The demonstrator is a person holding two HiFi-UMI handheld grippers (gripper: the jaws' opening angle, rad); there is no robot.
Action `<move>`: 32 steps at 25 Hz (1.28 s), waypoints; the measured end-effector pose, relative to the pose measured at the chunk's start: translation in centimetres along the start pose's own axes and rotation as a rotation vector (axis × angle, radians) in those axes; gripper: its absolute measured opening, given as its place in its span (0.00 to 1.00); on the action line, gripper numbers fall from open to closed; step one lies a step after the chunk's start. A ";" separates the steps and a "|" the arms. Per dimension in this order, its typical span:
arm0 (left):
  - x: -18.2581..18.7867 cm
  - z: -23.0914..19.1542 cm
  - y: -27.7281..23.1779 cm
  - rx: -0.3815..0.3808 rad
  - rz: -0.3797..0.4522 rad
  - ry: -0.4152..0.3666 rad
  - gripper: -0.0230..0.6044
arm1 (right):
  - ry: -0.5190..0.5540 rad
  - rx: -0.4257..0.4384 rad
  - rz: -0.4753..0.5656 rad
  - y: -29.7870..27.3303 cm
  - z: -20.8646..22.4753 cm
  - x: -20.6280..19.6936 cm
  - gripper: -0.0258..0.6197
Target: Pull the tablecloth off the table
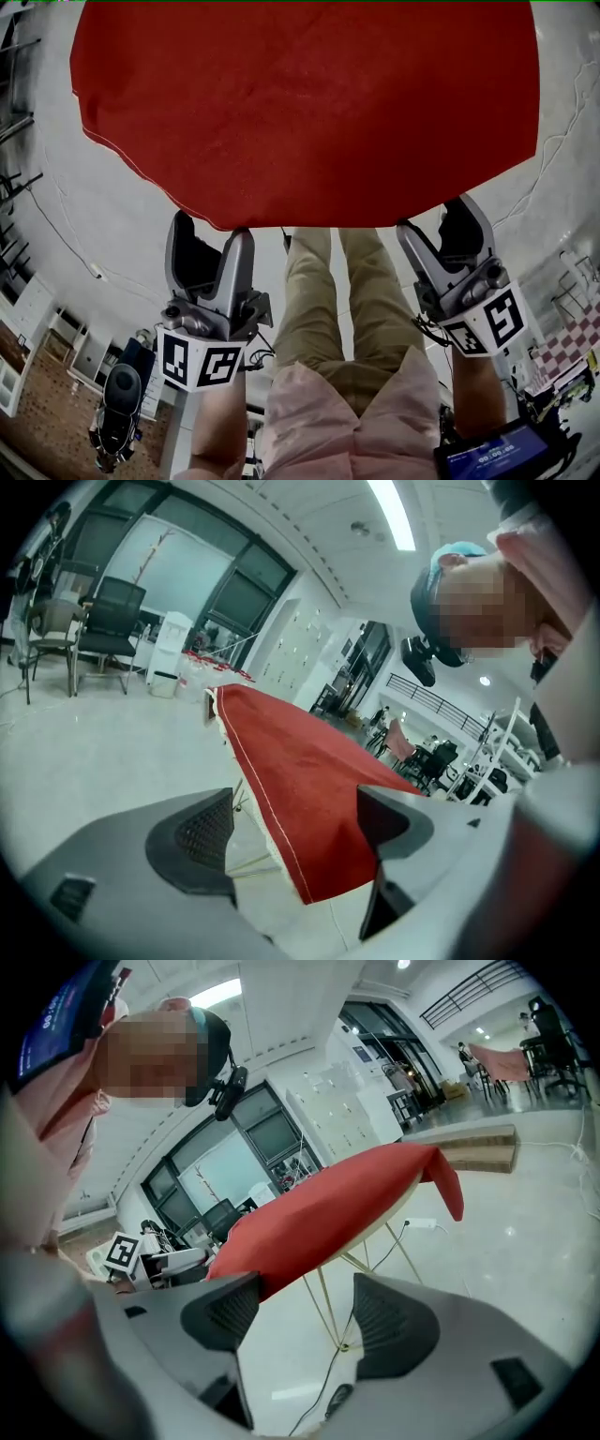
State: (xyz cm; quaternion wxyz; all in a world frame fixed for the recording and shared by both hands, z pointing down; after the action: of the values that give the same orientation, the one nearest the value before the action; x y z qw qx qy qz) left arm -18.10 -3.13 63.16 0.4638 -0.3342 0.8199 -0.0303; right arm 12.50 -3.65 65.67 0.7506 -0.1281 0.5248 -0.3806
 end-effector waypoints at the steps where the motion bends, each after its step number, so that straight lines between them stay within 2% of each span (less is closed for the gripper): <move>1: 0.1 -0.3 -0.1 -0.018 0.007 0.022 0.66 | -0.007 0.007 -0.001 -0.1 -0.1 0.1 0.51; 7: 0.1 -0.8 -1.7 -0.190 0.034 0.111 0.75 | -0.064 0.064 0.021 -0.4 -0.2 0.6 0.53; 12: 1.2 -0.9 -2.1 -0.215 0.077 0.162 0.75 | -0.146 0.100 0.034 -0.4 -0.5 1.5 0.56; 17: 2.1 -0.5 -1.2 -0.198 0.094 0.191 0.75 | -0.268 0.071 0.052 0.3 -0.9 2.6 0.56; 22: 3.0 -0.4 -1.1 -0.142 0.088 0.237 0.75 | -0.309 0.009 0.047 0.7 -1.4 3.8 0.56; 25: 3.5 0.7 -1.4 -0.087 0.115 0.265 0.75 | -0.318 -0.029 0.073 1.5 -1.1 5.0 0.56; 28: 4.0 1.1 -2.1 -0.011 0.102 0.212 0.74 | -0.340 -0.058 0.051 1.0 -0.7 5.3 0.56; 32: 4.1 1.3 -2.8 0.050 0.048 0.159 0.74 | -0.297 -0.114 0.055 0.2 -1.3 6.2 0.56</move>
State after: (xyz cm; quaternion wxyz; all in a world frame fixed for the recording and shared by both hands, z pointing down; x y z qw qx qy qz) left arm -17.07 -7.32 60.34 0.4059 -0.2992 0.8610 -0.0662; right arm 12.42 -7.59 60.70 0.8216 -0.2108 0.4320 -0.3064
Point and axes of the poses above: the fingertips, and each gripper's own axes: y backward along the fingers, z to its right, x out of its top, the point moved 7 cm from there along y, backward along the fingers, and after that the axes turned 14 degrees about -x, right-handed, at the moved point
